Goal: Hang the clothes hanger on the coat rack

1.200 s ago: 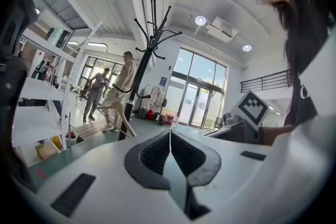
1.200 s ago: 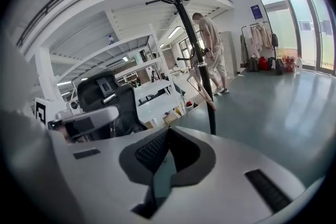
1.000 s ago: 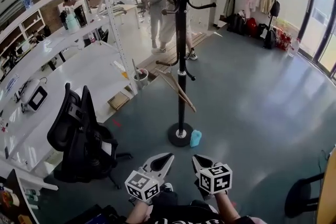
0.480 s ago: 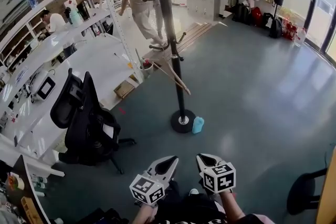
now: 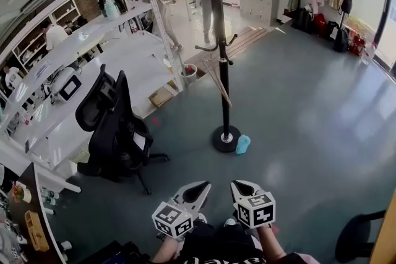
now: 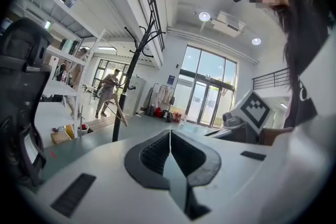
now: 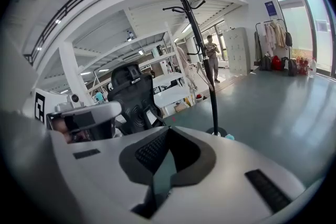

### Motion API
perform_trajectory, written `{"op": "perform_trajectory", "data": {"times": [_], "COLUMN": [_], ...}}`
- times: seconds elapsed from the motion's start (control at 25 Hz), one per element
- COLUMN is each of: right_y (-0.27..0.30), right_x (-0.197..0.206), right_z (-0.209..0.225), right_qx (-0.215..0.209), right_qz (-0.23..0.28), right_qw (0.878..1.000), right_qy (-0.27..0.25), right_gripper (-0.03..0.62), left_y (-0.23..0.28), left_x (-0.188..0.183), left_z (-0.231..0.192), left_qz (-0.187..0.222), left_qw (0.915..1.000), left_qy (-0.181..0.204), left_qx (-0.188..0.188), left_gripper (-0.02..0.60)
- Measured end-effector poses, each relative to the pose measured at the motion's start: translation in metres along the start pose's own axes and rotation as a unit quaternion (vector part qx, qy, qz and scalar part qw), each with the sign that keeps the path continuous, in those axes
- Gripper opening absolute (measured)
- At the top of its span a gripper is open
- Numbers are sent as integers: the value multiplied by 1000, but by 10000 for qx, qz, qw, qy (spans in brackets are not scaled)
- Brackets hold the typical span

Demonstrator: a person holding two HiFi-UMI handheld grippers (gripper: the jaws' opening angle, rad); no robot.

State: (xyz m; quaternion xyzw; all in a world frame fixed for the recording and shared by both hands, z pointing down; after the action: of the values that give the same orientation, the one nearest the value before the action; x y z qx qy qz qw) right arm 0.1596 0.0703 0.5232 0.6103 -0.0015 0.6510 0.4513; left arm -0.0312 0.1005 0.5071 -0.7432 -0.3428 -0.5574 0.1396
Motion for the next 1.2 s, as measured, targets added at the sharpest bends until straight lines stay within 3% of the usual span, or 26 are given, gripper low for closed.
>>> {"op": "perform_trajectory", "data": {"times": [0.4,1.2], "right_y": [0,8], "right_x": [-5,-7], "right_z": [-40,-89], "right_qx": [180,443], "right_qz": [122,90], "right_qw": [9998,9990], "right_qy": [4,-47], "right_gripper": [11,9], "left_y": [-28,-67], "left_x": [-14,-15], "left_z": [-14,-42], "left_qz": [-3,64], "left_qw": [9994,9988], "left_qy": [159,19], "left_qx": [297,489], "left_gripper": [6,6]}}
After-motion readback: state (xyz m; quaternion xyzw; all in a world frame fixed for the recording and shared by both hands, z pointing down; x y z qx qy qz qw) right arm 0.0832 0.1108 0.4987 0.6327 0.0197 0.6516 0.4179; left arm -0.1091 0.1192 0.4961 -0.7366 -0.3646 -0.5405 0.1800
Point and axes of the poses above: the fingertips, and each gripper's own axes: y forward along the fingers, z to its right, x out of its underside, the point moved 10 cm from there along -y, backward along the fingers, and after that the axes turned 3 degrees about -y, right-handed, at the moved point
